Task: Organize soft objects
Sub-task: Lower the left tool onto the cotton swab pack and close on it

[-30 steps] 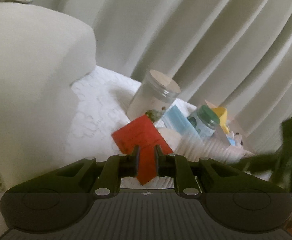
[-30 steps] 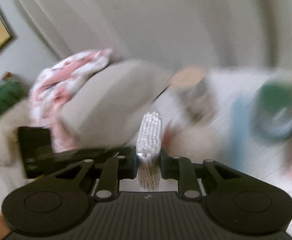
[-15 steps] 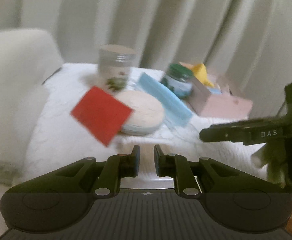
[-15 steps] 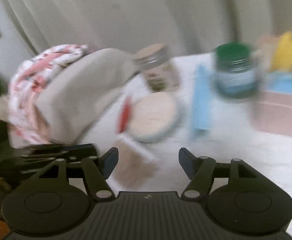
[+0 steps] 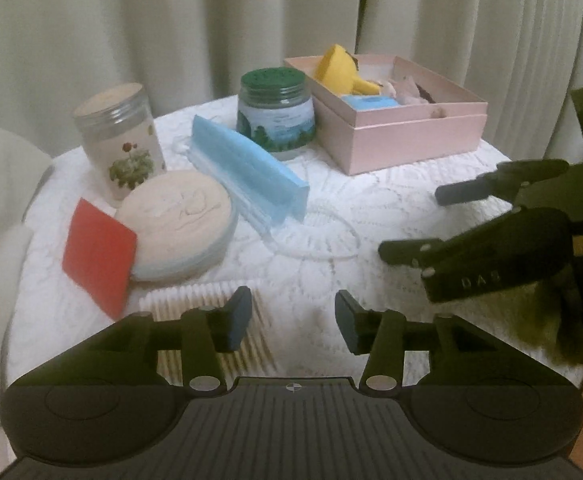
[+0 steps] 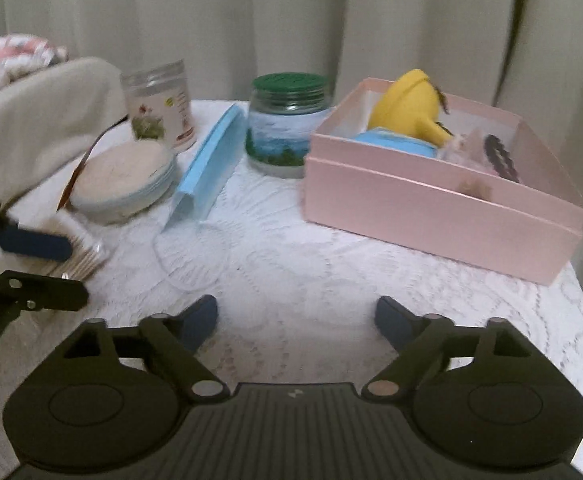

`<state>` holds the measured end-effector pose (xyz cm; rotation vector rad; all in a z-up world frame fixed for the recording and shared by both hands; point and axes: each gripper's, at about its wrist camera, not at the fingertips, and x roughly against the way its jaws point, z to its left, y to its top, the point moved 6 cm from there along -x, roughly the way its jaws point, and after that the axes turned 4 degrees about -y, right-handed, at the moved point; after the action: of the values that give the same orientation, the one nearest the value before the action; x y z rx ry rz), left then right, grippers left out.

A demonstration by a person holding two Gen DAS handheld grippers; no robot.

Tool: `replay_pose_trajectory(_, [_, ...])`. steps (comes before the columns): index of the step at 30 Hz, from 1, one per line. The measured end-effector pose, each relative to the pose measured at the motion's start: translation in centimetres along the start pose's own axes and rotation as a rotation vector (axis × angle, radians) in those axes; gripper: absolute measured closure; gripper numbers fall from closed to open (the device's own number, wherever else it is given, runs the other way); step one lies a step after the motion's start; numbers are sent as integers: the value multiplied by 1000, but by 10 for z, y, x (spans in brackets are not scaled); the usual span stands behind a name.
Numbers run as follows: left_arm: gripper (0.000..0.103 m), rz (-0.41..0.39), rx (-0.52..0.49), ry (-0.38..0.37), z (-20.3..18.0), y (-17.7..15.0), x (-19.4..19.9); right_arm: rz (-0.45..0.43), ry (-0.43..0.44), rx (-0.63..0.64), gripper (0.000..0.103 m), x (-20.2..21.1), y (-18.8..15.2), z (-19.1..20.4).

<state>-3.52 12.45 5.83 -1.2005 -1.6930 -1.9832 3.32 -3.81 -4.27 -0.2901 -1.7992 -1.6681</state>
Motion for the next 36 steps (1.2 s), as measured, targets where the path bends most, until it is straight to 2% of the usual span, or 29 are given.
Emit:
replay_pose_trajectory(4, [52,9,31,12,-2,3,-6,-8,22,-18,13,-1,2,-1])
replay_pose_trajectory(8, [52,18,14,43,-8,4,-7,-11,23,-15,13,2,0,-1])
replay_pose_trajectory(14, [54,12,80,15,-2,-1,-1,-11,24,-16,12,4,-1,-1])
replay_pose_trajectory(18, [58,-22,38,149,9,-7,18,-11,24,-21,12,4,-2,-1])
replay_pose_trajectory(20, [58,13,57,158,16,-13,17,-12,26,-22,12,4,-2,-2])
replay_pose_trajectory(22, [58,7,75,155,20,-14,17,-12,28,-22,12,4,-2,-2])
replay_pose_trajectory(23, [56,10,76,152,20,-13,16,-12,28,-22,12,4,-2,-2])
replay_pose_trajectory(27, [27,29,25,131,5,-14,8,-12,30,-25,12,4,-2,-2])
replay_pose_trajectory(28, [25,30,15,124,2,-15,7,-12,31,-27,12,4,-2,-2])
replay_pose_trajectory(32, [27,0,54,133,7,-15,15,-14,34,-34,12,5,-2,-3])
replay_pose_trajectory(34, [29,-11,51,203,17,-15,21,-14,36,-38,12,5,-2,-3])
replay_pose_trajectory(36, [29,11,77,242,29,-17,20,-15,38,-40,12,5,-2,-3])
